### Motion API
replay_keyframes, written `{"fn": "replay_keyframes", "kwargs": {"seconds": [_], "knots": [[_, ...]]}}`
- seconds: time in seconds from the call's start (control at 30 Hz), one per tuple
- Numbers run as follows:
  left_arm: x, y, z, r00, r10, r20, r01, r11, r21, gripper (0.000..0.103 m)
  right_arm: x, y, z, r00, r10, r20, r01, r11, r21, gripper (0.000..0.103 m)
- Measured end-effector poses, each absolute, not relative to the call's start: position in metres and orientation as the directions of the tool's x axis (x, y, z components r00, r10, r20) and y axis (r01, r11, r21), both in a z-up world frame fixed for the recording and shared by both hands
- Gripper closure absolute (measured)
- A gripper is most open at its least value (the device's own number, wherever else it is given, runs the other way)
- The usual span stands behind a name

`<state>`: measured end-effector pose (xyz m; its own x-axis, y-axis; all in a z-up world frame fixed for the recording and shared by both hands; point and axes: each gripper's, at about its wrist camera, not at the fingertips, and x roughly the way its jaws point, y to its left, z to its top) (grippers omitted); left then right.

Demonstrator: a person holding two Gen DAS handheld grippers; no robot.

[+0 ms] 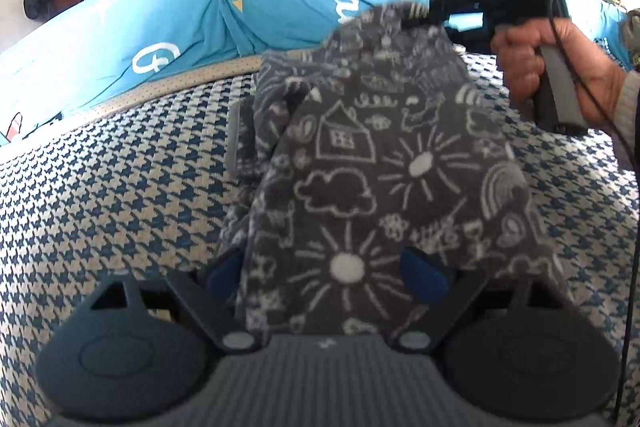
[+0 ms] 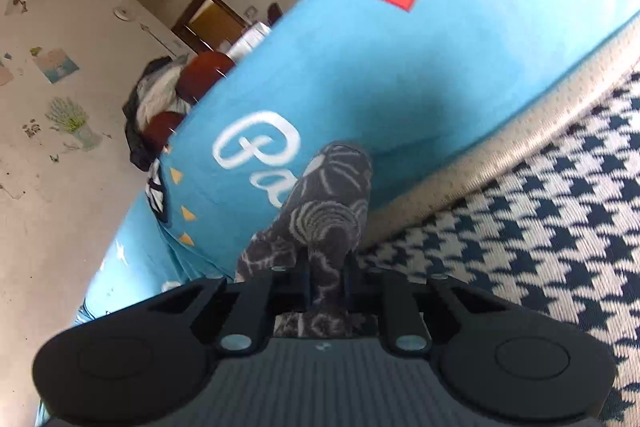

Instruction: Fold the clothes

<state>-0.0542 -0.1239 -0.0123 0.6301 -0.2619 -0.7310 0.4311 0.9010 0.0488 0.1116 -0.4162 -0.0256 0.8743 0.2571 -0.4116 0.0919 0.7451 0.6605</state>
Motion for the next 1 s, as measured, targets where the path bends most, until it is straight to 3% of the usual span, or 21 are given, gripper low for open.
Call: {"fn": "replay_keyframes", "kwargs": {"seconds": [0.13,0.27,0.43,0.7,0.77,0.9,1.0], "knots": [[-0.055,-0.123,-0.013,0.628,-0.254,-0.736,0.428,0.902,0.053,0.012,0.115,-0.406,-0.029,0.863,0.232,-0.448,0.085,0.807,0.584,0.086],[-0.057,-0.12,-0.014,0.629,-0.251,-0.736,0.425,0.904,0.055,0.01,0.117,-0.419,-0.037,0.848,0.284,-0.447,0.086,0.758,0.646,0.08],[-0.055,-0.118,-0.015,0.624,-0.252,-0.74,0.421,0.906,0.047,0.009,0.117,-0.424,-0.044,0.837,0.322,-0.442,0.073,0.735,0.674,0.061],[-0.061,-0.112,-0.017,0.625,-0.251,-0.739,0.418,0.907,0.046,0.006,0.125,-0.417,-0.054,0.827,0.376,-0.418,0.034,0.708,0.705,0.056],[-0.061,-0.11,-0.018,0.624,-0.252,-0.74,0.417,0.908,0.042,0.005,0.127,-0.413,-0.054,0.829,0.375,-0.415,0.025,0.716,0.697,0.057],[-0.061,-0.111,-0.016,0.618,-0.25,-0.745,0.416,0.909,0.039,0.004,0.13,-0.405,-0.056,0.826,0.377,-0.418,0.019,0.724,0.69,0.078],[-0.061,-0.111,-0.015,0.612,-0.251,-0.75,0.42,0.906,0.04,0.004,0.127,-0.403,-0.05,0.837,0.342,-0.427,0.038,0.742,0.669,0.084]]}}
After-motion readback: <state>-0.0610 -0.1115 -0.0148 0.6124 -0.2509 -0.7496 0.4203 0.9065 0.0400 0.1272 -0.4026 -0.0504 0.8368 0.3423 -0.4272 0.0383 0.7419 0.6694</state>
